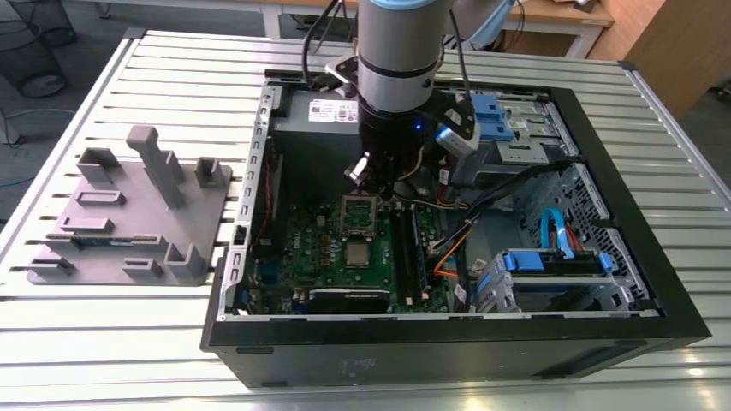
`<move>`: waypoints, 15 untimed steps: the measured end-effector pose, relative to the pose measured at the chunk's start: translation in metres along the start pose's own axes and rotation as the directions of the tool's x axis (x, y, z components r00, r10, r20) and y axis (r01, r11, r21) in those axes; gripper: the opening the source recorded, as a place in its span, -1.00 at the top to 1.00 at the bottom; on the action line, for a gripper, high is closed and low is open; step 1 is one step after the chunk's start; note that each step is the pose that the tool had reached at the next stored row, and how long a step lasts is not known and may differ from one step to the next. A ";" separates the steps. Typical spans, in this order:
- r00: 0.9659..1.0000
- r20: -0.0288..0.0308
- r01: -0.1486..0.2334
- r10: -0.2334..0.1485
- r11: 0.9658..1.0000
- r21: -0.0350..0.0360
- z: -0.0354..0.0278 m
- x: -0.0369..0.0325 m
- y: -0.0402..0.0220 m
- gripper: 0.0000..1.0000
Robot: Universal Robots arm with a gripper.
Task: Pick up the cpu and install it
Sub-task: 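Close the cpu cover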
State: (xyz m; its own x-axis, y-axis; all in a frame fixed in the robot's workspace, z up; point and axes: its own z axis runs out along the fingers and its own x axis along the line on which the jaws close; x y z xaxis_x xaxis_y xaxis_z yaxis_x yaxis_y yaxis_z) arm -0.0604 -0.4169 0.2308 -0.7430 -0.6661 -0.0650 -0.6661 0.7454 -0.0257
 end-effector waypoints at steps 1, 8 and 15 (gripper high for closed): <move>1.000 -0.001 0.001 -0.001 1.000 0.001 -0.0004 -0.0001 0.0000 0.79; 1.000 -0.011 0.017 -0.017 1.000 0.012 -0.0027 -0.0001 -0.0001 0.79; 1.000 -0.011 0.026 -0.026 1.000 0.012 -0.0028 -0.0002 0.0000 0.79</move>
State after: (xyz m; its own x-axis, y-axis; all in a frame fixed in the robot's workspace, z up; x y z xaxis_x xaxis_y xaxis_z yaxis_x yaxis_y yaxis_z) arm -0.0604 -0.4169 0.2336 -0.7264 -0.6852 -0.0532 -0.6842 0.7283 -0.0389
